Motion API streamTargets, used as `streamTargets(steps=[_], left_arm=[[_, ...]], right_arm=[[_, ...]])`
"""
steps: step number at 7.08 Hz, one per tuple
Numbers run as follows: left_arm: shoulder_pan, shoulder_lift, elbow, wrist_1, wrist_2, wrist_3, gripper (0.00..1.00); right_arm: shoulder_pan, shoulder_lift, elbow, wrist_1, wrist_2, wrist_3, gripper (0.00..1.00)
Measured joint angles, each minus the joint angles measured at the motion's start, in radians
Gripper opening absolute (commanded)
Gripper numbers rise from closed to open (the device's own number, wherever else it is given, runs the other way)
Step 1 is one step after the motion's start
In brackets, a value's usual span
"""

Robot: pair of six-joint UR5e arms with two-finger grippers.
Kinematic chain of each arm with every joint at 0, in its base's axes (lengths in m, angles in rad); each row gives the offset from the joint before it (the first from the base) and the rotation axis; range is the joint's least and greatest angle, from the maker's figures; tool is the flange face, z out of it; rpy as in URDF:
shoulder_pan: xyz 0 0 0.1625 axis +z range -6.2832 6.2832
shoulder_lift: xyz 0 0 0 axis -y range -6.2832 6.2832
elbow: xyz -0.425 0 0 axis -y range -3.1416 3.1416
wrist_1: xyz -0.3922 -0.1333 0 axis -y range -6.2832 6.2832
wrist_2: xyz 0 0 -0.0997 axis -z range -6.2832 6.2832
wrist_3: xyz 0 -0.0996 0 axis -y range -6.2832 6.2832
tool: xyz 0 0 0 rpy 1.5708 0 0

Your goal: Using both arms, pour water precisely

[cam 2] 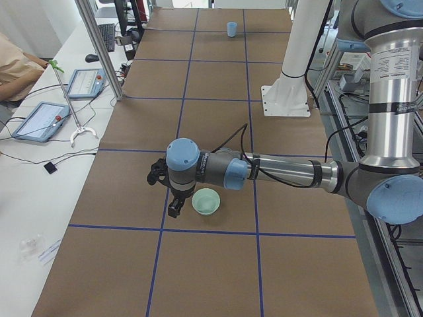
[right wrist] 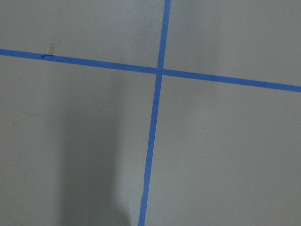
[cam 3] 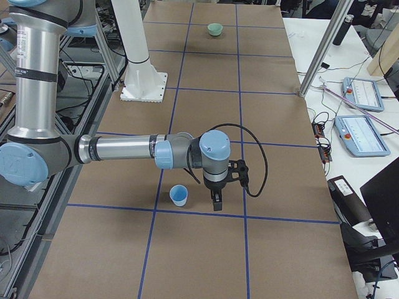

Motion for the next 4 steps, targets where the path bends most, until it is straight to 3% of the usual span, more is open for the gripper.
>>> streamTargets(steps=[4], left_arm=[[0.007,-0.097,0.036,-0.158,-0.001,-0.022,1.0]], right_arm=[[0.001,-0.003,-0.016,0.095,0.022,0.004,1.0]])
